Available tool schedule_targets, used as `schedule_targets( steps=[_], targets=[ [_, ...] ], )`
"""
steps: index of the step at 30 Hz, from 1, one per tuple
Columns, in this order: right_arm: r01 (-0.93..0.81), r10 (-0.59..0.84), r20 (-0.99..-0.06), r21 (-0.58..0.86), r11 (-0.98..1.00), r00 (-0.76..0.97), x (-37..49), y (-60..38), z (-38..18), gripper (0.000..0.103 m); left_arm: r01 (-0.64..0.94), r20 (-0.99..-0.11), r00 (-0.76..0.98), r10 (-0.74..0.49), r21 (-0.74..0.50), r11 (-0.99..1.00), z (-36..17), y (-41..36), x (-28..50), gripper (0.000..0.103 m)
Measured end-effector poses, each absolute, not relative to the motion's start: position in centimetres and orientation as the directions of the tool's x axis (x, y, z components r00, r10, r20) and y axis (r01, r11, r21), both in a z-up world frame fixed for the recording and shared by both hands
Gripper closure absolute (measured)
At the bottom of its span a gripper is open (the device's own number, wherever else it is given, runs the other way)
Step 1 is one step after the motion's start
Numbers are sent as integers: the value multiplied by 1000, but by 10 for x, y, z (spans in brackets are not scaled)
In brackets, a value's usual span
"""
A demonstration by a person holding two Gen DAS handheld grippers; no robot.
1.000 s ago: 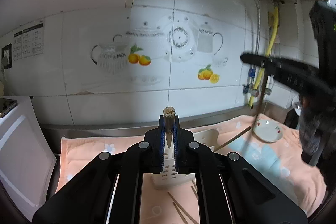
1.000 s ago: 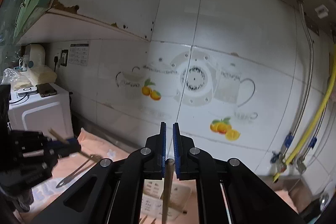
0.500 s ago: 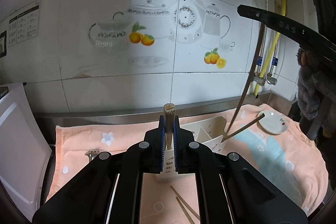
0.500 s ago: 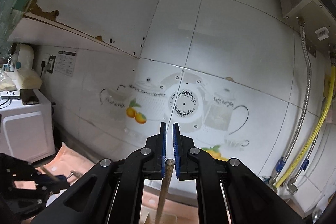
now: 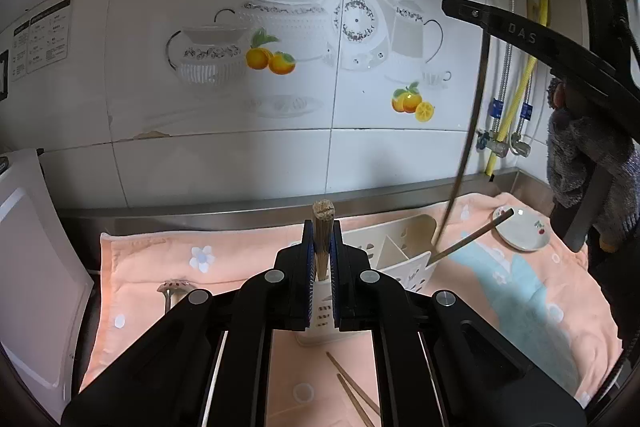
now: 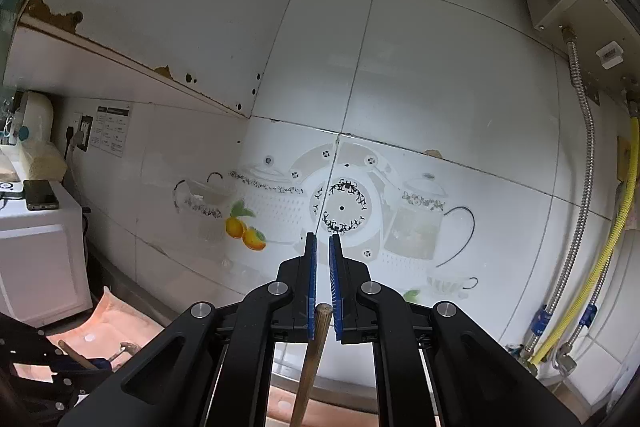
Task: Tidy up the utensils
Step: 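Drop the right tool's chopstick into the holder and open while the left tool releases its own, then move both open tools back over the remaining chopsticks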
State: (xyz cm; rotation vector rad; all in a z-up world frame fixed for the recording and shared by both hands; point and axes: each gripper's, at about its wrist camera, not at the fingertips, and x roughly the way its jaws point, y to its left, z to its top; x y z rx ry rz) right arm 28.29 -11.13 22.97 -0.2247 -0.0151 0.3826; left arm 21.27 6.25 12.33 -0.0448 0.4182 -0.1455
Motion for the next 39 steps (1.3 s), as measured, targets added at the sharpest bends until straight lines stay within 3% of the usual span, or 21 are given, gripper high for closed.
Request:
schedule_targets(
  steps=[7, 22, 33, 37, 39],
  targets=[
    [-369, 363, -64, -203, 907, 929, 300, -111, 218, 97, 134, -408, 900, -154, -78, 988, 119, 63, 216, 97],
    [-383, 323, -274, -203, 901, 906, 324, -109, 176, 97, 127, -420, 894, -156, -97, 987, 117, 65, 219, 97],
    [-374, 322, -255, -192, 907, 912, 296, -132, 184, 86, 131, -411, 894, -179, -142, 981, 122, 72, 214, 93],
    [-375, 327, -245, -186, 908, 913, 275, -143, 187, 82, 129, -391, 902, -180, -155, 980, 128, 72, 204, 81],
    [-376, 329, -242, -182, 908, 913, 264, -148, 187, 81, 133, -382, 906, -184, -156, 979, 131, 72, 199, 81]
  ],
)
